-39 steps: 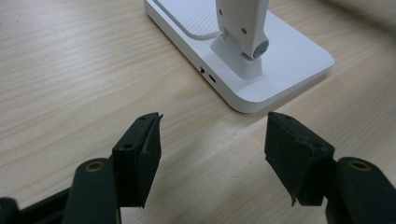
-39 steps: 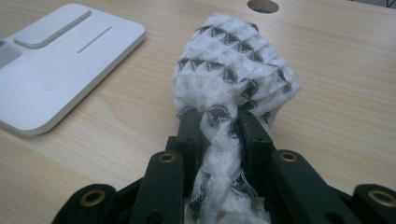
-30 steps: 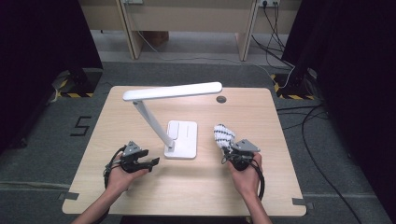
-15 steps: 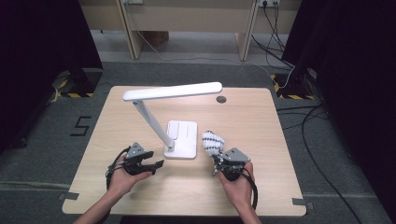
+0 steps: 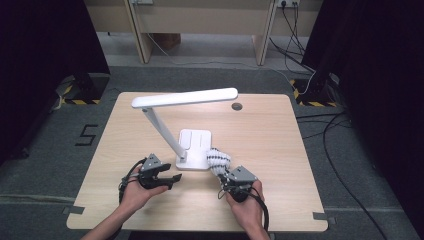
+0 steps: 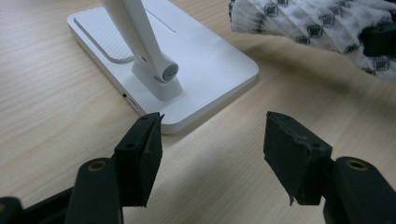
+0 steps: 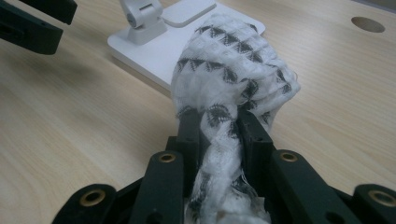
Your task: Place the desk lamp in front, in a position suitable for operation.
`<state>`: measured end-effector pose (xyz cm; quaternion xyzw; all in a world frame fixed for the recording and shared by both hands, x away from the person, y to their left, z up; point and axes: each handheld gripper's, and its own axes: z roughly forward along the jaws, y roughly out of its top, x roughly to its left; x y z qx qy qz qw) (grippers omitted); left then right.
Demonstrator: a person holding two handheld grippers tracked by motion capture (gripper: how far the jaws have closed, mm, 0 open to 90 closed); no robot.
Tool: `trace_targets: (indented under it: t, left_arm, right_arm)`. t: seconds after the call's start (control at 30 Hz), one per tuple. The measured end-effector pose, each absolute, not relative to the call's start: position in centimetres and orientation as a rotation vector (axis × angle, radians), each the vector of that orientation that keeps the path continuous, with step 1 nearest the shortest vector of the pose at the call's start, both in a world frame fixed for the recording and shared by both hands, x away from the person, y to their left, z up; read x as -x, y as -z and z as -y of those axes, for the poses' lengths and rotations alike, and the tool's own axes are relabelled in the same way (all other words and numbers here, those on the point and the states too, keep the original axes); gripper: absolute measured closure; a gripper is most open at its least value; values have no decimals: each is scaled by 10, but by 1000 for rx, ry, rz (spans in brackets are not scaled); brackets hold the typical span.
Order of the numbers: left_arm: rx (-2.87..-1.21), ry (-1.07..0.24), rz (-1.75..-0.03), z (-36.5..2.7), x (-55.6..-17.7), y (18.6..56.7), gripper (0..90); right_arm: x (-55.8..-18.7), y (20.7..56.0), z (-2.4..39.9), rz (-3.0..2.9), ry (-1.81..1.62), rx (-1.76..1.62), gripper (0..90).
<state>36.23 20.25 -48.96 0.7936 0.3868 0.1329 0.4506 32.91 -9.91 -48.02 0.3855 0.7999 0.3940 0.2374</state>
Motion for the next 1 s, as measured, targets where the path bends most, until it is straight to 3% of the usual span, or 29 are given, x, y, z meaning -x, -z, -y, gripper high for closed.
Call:
trace_targets:
  t: [1.0]
  left_arm:
    - [-1951, -238, -935, -186, -358, 490, 381]
  right_arm:
    - [-308, 499, 48, -2336, -1102, -912, 744]
